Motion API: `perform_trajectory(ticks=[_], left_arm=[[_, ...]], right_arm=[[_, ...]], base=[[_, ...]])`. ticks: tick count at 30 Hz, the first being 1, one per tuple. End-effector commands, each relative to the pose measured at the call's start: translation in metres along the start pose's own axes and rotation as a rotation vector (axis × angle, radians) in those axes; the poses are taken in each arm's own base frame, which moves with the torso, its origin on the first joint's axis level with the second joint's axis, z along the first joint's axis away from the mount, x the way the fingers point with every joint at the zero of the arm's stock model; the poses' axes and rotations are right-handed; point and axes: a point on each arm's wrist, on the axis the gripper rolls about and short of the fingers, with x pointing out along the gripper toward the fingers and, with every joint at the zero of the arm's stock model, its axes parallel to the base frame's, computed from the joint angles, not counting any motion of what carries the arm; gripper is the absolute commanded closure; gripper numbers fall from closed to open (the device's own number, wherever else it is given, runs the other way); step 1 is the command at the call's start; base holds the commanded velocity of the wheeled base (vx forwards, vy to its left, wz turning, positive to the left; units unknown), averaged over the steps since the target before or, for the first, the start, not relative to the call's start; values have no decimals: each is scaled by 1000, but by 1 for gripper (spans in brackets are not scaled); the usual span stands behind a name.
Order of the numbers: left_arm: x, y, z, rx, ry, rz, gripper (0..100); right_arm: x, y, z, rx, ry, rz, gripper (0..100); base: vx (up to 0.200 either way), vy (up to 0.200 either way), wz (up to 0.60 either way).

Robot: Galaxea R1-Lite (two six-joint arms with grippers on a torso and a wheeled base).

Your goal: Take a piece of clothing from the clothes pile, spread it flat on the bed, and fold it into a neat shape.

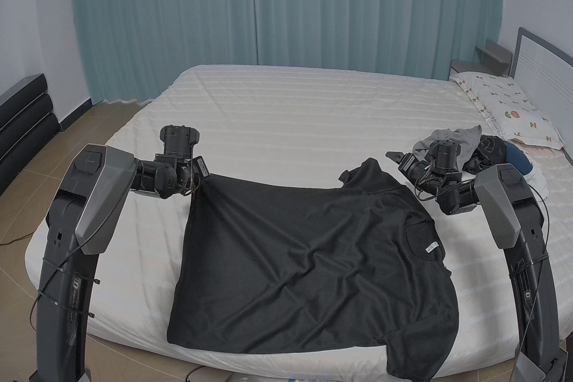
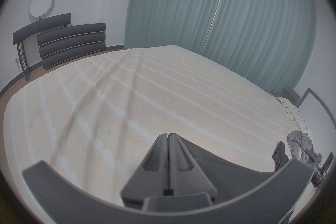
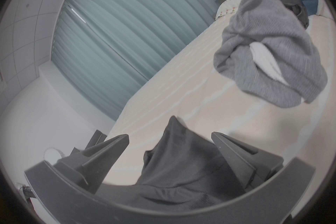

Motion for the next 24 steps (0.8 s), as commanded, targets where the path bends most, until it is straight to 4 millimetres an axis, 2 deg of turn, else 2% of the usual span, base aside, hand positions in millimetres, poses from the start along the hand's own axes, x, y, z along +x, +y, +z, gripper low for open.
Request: perform_trajectory(ticks=[1,14,15,24], left_arm=[[0,0,-1,0,1,-1,100],[2,0,-5,4,10,5,100],[2,0,-5,4,10,5,100],[1,1,-3,6,16,11,100]], right_arm=[[2,-10,-7,2,34,-20,0],[5,-19,-17,-8,58,-40,0],[5,-20,-18,-8,61,-43,100],[3,-25,-15,-15,65,-61,100]], base=[[0,0,0],[0,0,0],[0,0,0],[0,0,0]])
